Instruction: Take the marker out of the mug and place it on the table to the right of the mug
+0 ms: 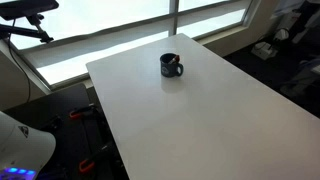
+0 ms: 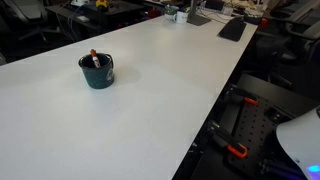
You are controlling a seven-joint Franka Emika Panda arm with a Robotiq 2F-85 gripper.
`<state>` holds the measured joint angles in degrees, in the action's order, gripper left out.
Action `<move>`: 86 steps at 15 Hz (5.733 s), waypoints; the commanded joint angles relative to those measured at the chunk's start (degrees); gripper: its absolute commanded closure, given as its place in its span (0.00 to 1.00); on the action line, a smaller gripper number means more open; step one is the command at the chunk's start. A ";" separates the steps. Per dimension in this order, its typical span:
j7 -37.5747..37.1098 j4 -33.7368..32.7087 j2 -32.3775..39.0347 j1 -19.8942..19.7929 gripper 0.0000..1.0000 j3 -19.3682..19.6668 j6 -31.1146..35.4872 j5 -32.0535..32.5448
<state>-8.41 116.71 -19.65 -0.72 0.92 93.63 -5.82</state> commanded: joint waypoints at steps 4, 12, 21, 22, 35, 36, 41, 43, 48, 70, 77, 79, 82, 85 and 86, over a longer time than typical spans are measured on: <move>0.11 -0.15 0.06 -0.39 0.00 -0.31 -0.14 -0.09; 0.11 -0.15 0.06 -0.39 0.00 -0.31 -0.14 -0.09; 0.11 -0.15 0.06 -0.39 0.00 -0.31 -0.14 -0.09; 0.11 -0.15 0.06 -0.39 0.00 -0.31 -0.14 -0.09; -0.72 0.44 -0.06 -0.34 0.00 -0.74 0.40 0.19; -1.17 0.65 0.31 -0.22 0.00 -1.06 0.51 0.22; -1.82 0.31 4.80 -0.06 0.00 -2.04 5.78 0.21; -1.75 -0.91 7.87 -0.12 0.00 -1.97 9.09 0.31; -2.04 -4.19 15.67 -0.15 0.00 -1.41 13.49 0.46; 1.06 -12.46 31.36 0.56 0.00 -1.00 5.85 -2.60; 1.57 -16.46 42.20 2.61 0.00 -3.18 13.68 -5.53; 1.54 -18.75 45.15 2.67 0.00 -3.25 14.16 -5.44; 2.19 -22.90 49.01 2.29 0.00 -3.31 13.08 -5.64; 1.93 -27.46 52.00 2.25 0.00 -3.43 12.51 -5.89; 2.44 -23.40 49.93 2.42 0.00 -3.14 14.16 -5.00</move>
<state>-5.98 93.39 30.30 1.61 -2.32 107.97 -10.80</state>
